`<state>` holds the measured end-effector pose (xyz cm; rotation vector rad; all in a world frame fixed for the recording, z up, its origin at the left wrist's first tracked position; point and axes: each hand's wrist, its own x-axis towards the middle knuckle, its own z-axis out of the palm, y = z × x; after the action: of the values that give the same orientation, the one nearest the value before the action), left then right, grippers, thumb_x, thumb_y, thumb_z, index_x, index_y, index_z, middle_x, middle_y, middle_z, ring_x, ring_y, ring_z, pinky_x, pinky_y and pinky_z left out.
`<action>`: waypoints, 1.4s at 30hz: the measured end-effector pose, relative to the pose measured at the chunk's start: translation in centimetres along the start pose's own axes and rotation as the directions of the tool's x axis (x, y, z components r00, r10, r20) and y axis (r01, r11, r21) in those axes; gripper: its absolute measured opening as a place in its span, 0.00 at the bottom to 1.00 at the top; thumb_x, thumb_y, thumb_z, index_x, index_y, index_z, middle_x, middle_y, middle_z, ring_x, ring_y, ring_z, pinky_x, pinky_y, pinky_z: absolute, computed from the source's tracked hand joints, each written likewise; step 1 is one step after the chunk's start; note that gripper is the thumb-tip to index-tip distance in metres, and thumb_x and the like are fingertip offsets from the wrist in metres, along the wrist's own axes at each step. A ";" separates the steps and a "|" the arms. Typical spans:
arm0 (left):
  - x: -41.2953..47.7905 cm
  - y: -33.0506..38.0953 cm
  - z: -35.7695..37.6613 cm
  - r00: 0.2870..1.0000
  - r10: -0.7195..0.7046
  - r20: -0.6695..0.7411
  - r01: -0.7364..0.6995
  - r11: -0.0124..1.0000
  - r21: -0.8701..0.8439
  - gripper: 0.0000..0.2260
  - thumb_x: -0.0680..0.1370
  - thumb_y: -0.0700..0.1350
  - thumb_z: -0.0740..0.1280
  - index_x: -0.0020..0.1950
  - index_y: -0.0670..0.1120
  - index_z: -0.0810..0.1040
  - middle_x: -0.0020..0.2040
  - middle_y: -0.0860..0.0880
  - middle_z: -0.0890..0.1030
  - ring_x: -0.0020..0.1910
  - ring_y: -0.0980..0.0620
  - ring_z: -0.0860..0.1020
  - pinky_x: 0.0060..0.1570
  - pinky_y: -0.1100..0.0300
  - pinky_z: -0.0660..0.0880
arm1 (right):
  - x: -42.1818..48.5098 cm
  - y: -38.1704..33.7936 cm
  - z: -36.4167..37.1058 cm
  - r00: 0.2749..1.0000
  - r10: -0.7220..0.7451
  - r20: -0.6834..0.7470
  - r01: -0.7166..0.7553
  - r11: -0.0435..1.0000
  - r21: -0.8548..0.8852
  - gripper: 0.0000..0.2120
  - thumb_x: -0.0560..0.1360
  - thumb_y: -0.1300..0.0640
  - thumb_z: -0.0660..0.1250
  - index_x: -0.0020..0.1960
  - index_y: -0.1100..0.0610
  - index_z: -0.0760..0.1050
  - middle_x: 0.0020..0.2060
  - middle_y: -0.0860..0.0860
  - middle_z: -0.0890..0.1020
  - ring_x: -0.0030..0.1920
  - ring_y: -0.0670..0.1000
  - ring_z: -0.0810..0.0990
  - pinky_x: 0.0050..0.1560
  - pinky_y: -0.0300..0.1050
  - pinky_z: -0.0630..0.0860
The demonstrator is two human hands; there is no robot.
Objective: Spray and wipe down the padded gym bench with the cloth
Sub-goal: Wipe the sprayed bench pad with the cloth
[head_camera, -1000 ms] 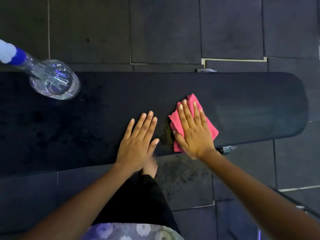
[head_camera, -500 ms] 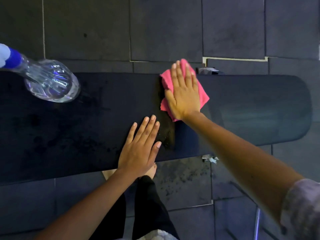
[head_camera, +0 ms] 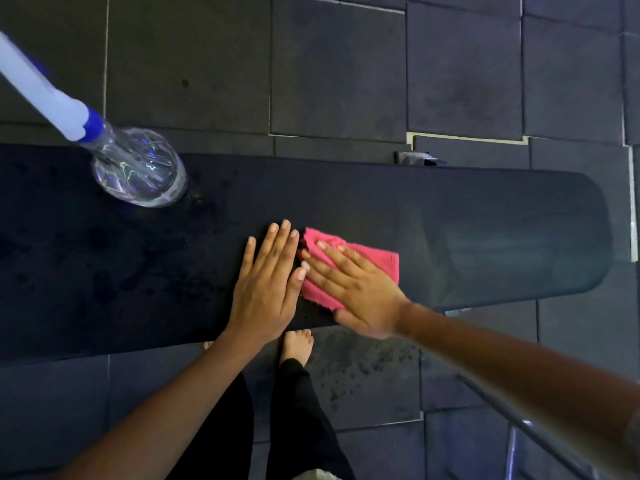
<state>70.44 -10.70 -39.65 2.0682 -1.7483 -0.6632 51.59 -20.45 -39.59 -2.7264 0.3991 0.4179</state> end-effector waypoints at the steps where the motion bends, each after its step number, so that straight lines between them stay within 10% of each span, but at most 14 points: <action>1: -0.1 -0.1 0.0 1.000 0.001 -0.003 -0.001 1.000 -0.019 0.25 0.83 0.52 0.47 0.77 0.42 0.57 0.78 0.46 0.57 0.78 0.50 0.52 0.76 0.46 0.50 | -0.3 -0.7 0.2 1.000 0.008 -0.006 -0.008 0.999 0.036 0.33 0.78 0.45 0.47 0.80 0.55 0.46 0.80 0.53 0.49 0.80 0.56 0.42 0.78 0.58 0.46; 9: -0.7 -1.5 -1.3 0.990 -0.053 -0.133 0.029 0.984 -0.177 0.23 0.83 0.49 0.49 0.75 0.41 0.62 0.76 0.46 0.61 0.77 0.50 0.55 0.76 0.47 0.47 | -0.1 -8.1 0.5 0.912 0.313 -0.266 -0.087 0.779 0.621 0.27 0.75 0.52 0.51 0.70 0.57 0.73 0.72 0.52 0.71 0.77 0.51 0.60 0.78 0.50 0.53; 12: -1.0 -2.6 -1.9 0.985 -0.081 -0.150 0.053 0.982 -0.181 0.23 0.82 0.49 0.49 0.74 0.40 0.63 0.76 0.46 0.62 0.77 0.50 0.57 0.76 0.47 0.47 | 0.9 -10.3 -1.3 0.700 0.690 -0.187 -0.021 0.281 0.960 0.20 0.66 0.54 0.59 0.52 0.49 0.84 0.51 0.47 0.86 0.55 0.45 0.82 0.59 0.39 0.75; 14: -1.4 -3.2 -2.3 0.989 -0.059 -0.135 0.038 0.987 -0.153 0.23 0.82 0.49 0.49 0.74 0.40 0.64 0.75 0.46 0.63 0.77 0.49 0.57 0.76 0.47 0.48 | 1.8 -11.2 -2.8 0.500 0.862 0.087 0.181 -0.202 0.963 0.10 0.57 0.56 0.64 0.35 0.55 0.82 0.26 0.45 0.80 0.25 0.41 0.77 0.30 0.33 0.75; 16: -1.7 -3.6 -2.6 0.993 -0.024 -0.118 0.010 0.993 -0.121 0.23 0.82 0.49 0.50 0.74 0.40 0.64 0.75 0.45 0.63 0.77 0.49 0.58 0.76 0.45 0.49 | 1.7 -10.9 -4.3 0.373 0.891 0.260 0.441 -0.417 0.795 0.08 0.61 0.59 0.60 0.30 0.56 0.77 0.19 0.46 0.75 0.19 0.42 0.72 0.23 0.31 0.70; 19: -2.0 -4.3 -2.8 0.993 -0.010 -0.114 0.001 0.997 -0.082 0.22 0.83 0.49 0.50 0.74 0.41 0.65 0.75 0.46 0.64 0.77 0.49 0.58 0.76 0.45 0.48 | 0.6 -8.9 -6.3 0.241 0.937 0.253 0.524 -0.345 0.779 0.14 0.65 0.57 0.57 0.26 0.55 0.78 0.20 0.47 0.76 0.21 0.43 0.75 0.24 0.32 0.71; 21: -2.2 -4.6 -2.6 0.994 -0.015 -0.106 0.009 0.998 -0.061 0.22 0.83 0.50 0.50 0.74 0.41 0.64 0.75 0.46 0.64 0.77 0.50 0.57 0.76 0.46 0.47 | 0.1 -7.5 -6.5 0.218 0.969 0.118 0.376 -0.195 0.906 0.13 0.67 0.57 0.58 0.40 0.59 0.80 0.27 0.50 0.82 0.30 0.48 0.82 0.37 0.38 0.77; 22: -2.4 -4.7 -2.5 0.995 -0.018 -0.098 0.013 0.999 -0.052 0.22 0.83 0.50 0.49 0.74 0.42 0.64 0.76 0.46 0.63 0.77 0.50 0.57 0.76 0.46 0.47 | -0.2 -6.9 -6.0 0.256 0.967 0.004 0.201 -0.057 0.978 0.17 0.70 0.56 0.58 0.53 0.58 0.79 0.42 0.50 0.87 0.46 0.51 0.85 0.51 0.46 0.78; 24: -2.6 -4.7 -2.1 0.997 -0.021 -0.078 0.019 1.000 -0.023 0.23 0.83 0.51 0.49 0.75 0.43 0.63 0.76 0.47 0.61 0.77 0.50 0.55 0.76 0.46 0.47 | -0.6 -5.8 -3.9 0.511 0.830 -0.224 -0.322 0.427 0.845 0.27 0.77 0.50 0.52 0.76 0.42 0.61 0.76 0.39 0.61 0.78 0.49 0.57 0.76 0.60 0.54; 26: -2.7 -4.7 -1.9 0.998 -0.016 -0.061 0.018 1.000 0.020 0.23 0.83 0.51 0.49 0.75 0.43 0.63 0.77 0.47 0.60 0.78 0.50 0.54 0.76 0.45 0.47 | -0.3 -5.0 -1.4 0.668 0.722 -0.181 -0.637 0.680 0.364 0.28 0.78 0.40 0.41 0.78 0.39 0.44 0.79 0.40 0.41 0.79 0.53 0.35 0.73 0.71 0.39; 30: -2.7 -5.0 -2.2 1.000 -0.002 -0.022 0.003 0.999 0.036 0.23 0.83 0.51 0.49 0.76 0.44 0.61 0.78 0.47 0.58 0.78 0.51 0.52 0.76 0.47 0.44 | 0.9 -5.1 1.2 0.646 0.752 -0.131 -0.745 0.659 0.106 0.37 0.76 0.29 0.40 0.80 0.45 0.45 0.80 0.54 0.45 0.78 0.65 0.38 0.71 0.74 0.39; 38: -4.6 -7.2 -3.1 0.995 -0.080 -0.066 0.085 0.992 0.092 0.24 0.83 0.53 0.48 0.77 0.45 0.59 0.78 0.49 0.57 0.78 0.53 0.51 0.76 0.45 0.41 | 3.1 -7.7 2.7 0.463 0.835 -0.299 -0.762 0.547 0.346 0.34 0.77 0.41 0.47 0.79 0.57 0.54 0.79 0.57 0.54 0.79 0.62 0.49 0.76 0.61 0.51; 42: -4.5 -7.3 -3.2 0.993 -0.080 -0.088 0.081 0.997 0.010 0.23 0.83 0.51 0.48 0.77 0.46 0.60 0.78 0.50 0.58 0.78 0.53 0.52 0.76 0.44 0.43 | 4.3 -11.3 3.3 0.494 0.798 -0.345 -0.642 0.602 0.475 0.31 0.77 0.48 0.49 0.78 0.56 0.57 0.78 0.52 0.56 0.79 0.57 0.49 0.77 0.56 0.48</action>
<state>77.61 -5.14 -40.46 2.1534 -1.6334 -0.5750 58.40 -9.98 -40.57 -2.1843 1.6777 -0.2338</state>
